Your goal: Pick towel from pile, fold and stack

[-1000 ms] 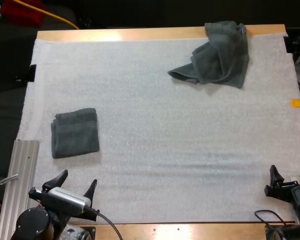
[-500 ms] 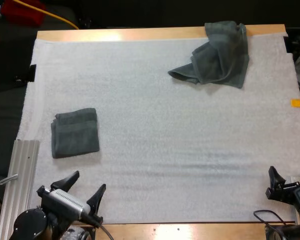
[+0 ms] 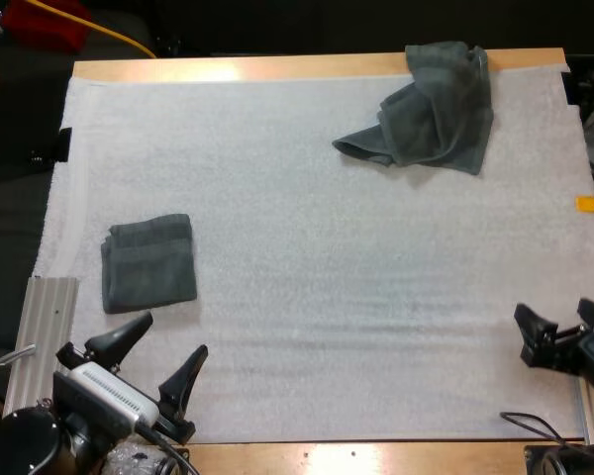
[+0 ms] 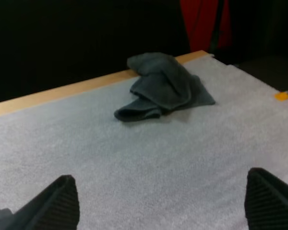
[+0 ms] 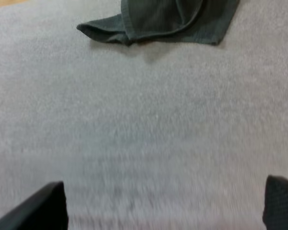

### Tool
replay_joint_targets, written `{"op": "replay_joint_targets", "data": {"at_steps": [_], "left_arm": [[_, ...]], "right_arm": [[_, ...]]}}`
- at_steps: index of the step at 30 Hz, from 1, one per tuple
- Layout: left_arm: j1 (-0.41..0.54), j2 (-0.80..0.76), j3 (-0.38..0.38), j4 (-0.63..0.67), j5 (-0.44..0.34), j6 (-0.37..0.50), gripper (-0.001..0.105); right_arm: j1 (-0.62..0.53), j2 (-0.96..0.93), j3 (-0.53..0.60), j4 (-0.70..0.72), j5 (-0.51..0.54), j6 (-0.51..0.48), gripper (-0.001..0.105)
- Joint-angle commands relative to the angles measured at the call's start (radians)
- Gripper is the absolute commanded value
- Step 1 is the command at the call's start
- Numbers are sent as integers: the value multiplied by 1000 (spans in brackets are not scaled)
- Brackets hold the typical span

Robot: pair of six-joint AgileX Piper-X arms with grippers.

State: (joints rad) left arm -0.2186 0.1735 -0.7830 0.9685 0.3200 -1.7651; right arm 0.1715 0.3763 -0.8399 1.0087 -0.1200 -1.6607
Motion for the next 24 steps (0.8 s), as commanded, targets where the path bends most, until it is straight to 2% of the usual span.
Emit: {"op": "replay_joint_targets", "data": {"at_steps": [1, 13, 24], "left_arm": [[1, 19, -16, -12, 5, -3, 69], [1, 214, -95, -14, 5, -3, 69], [1, 329, -154, -3, 5, -3, 69]], "right_arm": [[-6, 19, -32, -25, -26, -1, 79], [-6, 275, -189, -64, -50, 5, 79], [-6, 547, -316, -206, -104, 126, 79]]}}
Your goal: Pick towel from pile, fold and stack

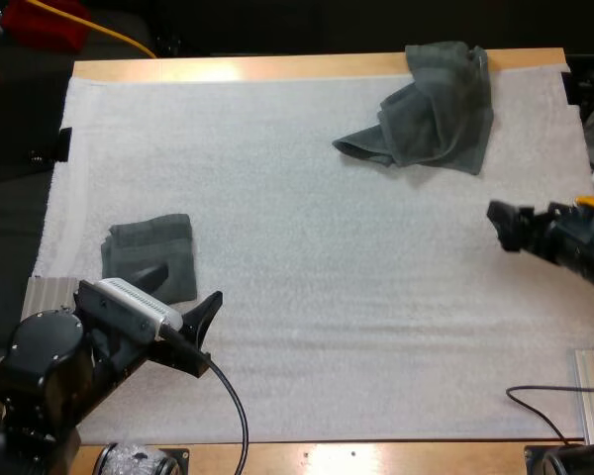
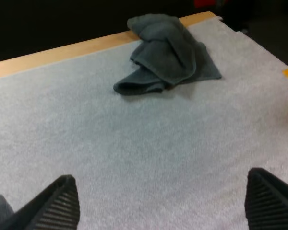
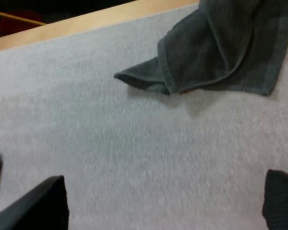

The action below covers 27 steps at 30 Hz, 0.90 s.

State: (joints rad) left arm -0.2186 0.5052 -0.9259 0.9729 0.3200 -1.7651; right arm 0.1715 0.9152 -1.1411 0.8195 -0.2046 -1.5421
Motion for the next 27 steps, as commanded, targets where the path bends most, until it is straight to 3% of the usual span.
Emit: {"op": "replay_joint_targets", "data": {"at_steps": [1, 16, 27], "left_arm": [[1, -3, -11, -7, 5, -3, 69], [1, -3, -11, 2, 5, -6, 69], [1, -3, -11, 2, 5, -6, 69]], "right_arm": [[-6, 20, -21, -23, -21, 12, 79], [25, 297, -70, -161, -69, 166, 79], [91, 491, -70, -353, -69, 374, 79]]}}
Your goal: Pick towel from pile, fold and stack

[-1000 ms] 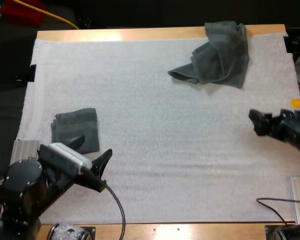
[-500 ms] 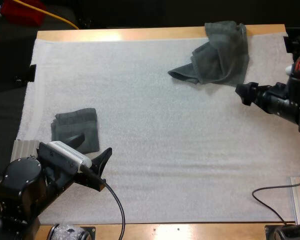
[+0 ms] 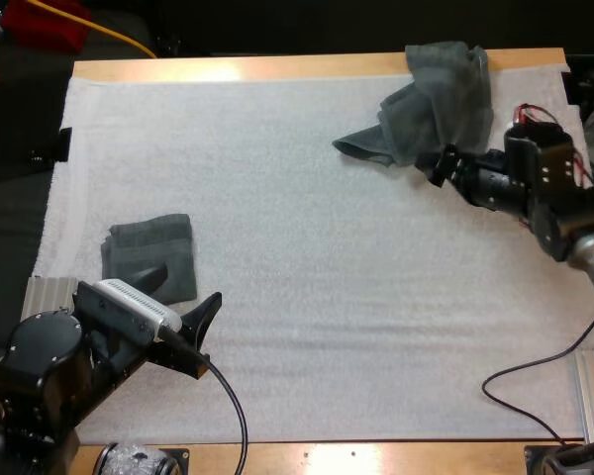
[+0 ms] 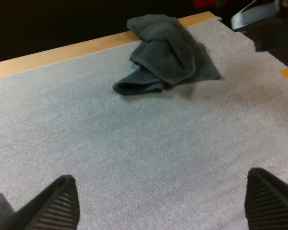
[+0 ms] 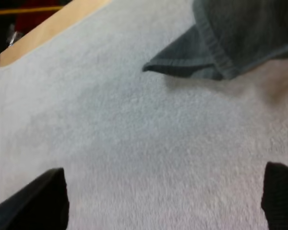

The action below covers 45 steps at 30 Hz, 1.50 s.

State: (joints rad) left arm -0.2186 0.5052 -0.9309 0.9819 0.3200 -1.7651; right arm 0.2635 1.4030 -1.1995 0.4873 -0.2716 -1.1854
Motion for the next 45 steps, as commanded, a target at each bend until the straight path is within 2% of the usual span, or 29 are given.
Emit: {"op": "replay_joint_targets", "data": {"at_steps": [1, 7, 19, 28, 36, 45], "left_arm": [[1, -3, -6, -7, 5, -6, 69], [1, -3, -6, -7, 5, -6, 69], [1, -3, -6, -7, 5, -6, 69], [1, -3, -6, -7, 14, -6, 69], [1, -3, -6, -7, 35, -8, 69], [1, -3, -6, -7, 35, -8, 69]], "right_arm": [[-1, 10, -11, -28, -2, 22, 79], [-1, 77, -11, -107, 3, 84, 79], [-1, 263, -11, -323, -26, 340, 79], [-1, 396, -11, -470, -47, 456, 79], [-1, 503, -40, -560, -47, 518, 79], [-1, 608, -133, -566, -51, 519, 79]]}}
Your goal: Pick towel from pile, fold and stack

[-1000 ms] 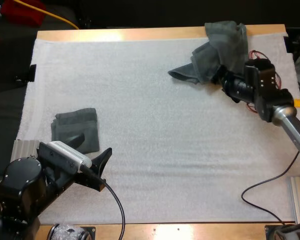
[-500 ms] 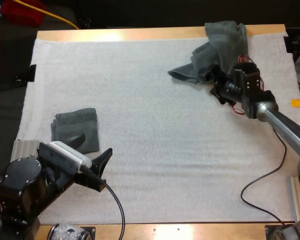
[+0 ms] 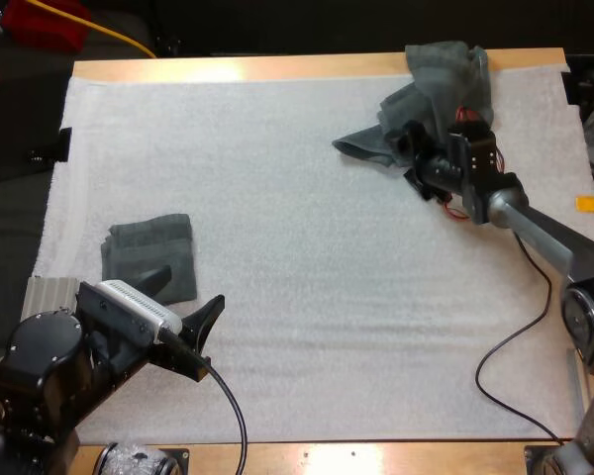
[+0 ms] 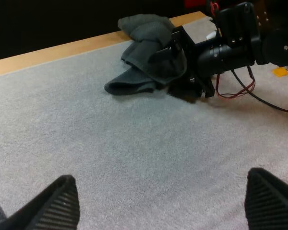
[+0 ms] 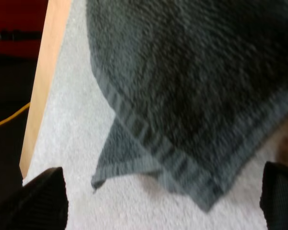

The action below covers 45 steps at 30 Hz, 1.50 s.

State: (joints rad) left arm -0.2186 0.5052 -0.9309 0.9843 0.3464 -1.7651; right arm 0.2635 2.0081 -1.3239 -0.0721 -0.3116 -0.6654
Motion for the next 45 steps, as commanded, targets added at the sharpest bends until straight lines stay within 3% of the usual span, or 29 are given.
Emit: {"op": "replay_joint_targets", "data": {"at_steps": [1, 3, 7, 14, 24, 29, 36, 45], "left_arm": [[1, -3, -6, -10, 9, -8, 69], [1, -3, -6, -10, 9, -8, 69], [1, -3, -6, -10, 9, -8, 69], [1, -3, -6, -10, 9, -8, 69], [1, -3, -6, 10, 9, -8, 69], [1, -3, -6, 13, 9, -8, 69], [1, -3, -6, 13, 9, -8, 69], [1, -3, -6, 13, 9, -8, 69]], "right_arm": [[-1, 12, -17, -9, -17, -1, 79], [-1, 20, -22, -8, -25, 1, 77], [-1, 23, -23, -2, -28, 1, 56], [-1, 23, -23, -5, -7, 1, 37], [-1, 23, -23, 2, 22, -2, 1], [-1, 16, -23, 2, 8, -27, 2], [-1, -68, -23, 17, 7, -188, 2], [-1, -242, -23, 163, 1, -397, 2]]}}
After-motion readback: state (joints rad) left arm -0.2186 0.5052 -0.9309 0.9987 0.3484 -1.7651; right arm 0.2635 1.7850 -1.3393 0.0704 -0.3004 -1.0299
